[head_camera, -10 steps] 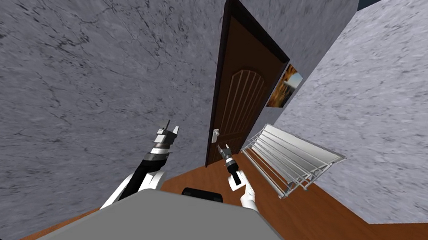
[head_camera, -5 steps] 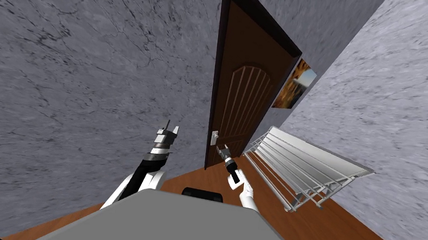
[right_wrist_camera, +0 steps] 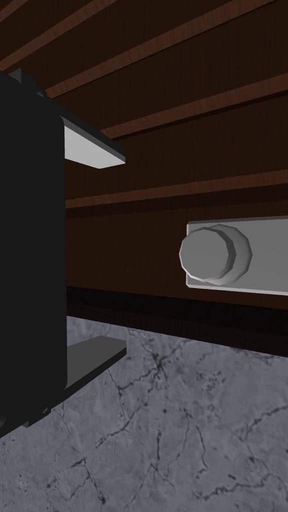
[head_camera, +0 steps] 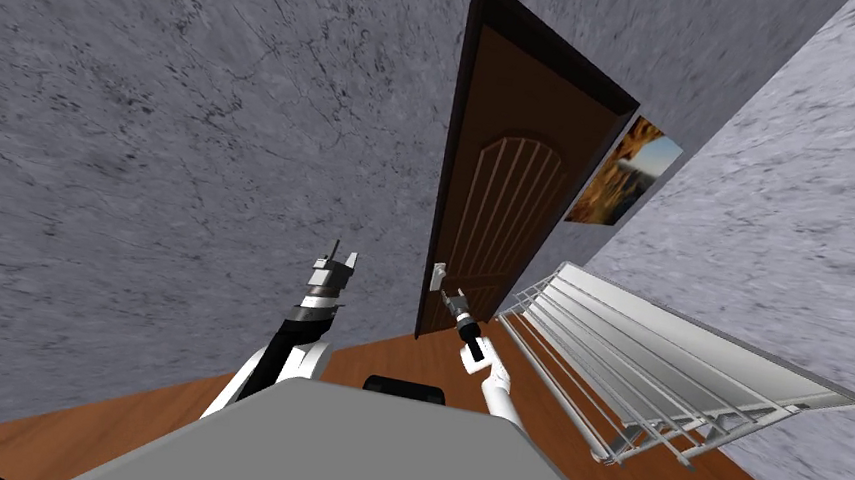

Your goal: Pull the door open

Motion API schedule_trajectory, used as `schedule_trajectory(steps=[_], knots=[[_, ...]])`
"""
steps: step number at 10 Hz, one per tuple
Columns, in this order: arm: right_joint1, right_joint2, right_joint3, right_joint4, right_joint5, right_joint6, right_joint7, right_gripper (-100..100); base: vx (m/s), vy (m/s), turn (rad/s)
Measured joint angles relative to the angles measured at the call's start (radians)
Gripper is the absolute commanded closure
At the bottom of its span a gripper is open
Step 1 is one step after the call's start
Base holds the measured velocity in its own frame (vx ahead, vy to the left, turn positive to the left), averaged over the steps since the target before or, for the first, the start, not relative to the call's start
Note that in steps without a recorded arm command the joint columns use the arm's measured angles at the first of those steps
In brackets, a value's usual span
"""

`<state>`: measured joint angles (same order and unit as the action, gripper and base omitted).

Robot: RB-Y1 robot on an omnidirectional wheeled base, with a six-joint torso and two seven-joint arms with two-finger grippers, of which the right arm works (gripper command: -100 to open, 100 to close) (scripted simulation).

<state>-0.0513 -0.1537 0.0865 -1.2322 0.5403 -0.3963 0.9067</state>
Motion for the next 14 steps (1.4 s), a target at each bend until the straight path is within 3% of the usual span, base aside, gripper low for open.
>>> schedule_trajectory(steps=[3, 5, 7, 11, 14], knots=[[-0.025, 0.017, -0.073, 0.039, -0.007, 0.004, 0.035, -100, -0.019, -0.022, 0.212], [-0.038, 0.021, -0.105, 0.049, -0.011, 0.016, 0.048, -100, -0.003, -0.017, 0.075], [-0.060, 0.030, -0.151, 0.087, -0.017, 0.009, 0.070, -100, -0.001, -0.025, 0.229], [-0.106, 0.060, -0.252, 0.154, -0.028, 0.006, 0.124, -100, 0.012, -0.043, 0.202], [-0.134, 0.082, -0.311, 0.184, -0.034, 0.013, 0.154, -100, 0.035, -0.051, 0.190]])
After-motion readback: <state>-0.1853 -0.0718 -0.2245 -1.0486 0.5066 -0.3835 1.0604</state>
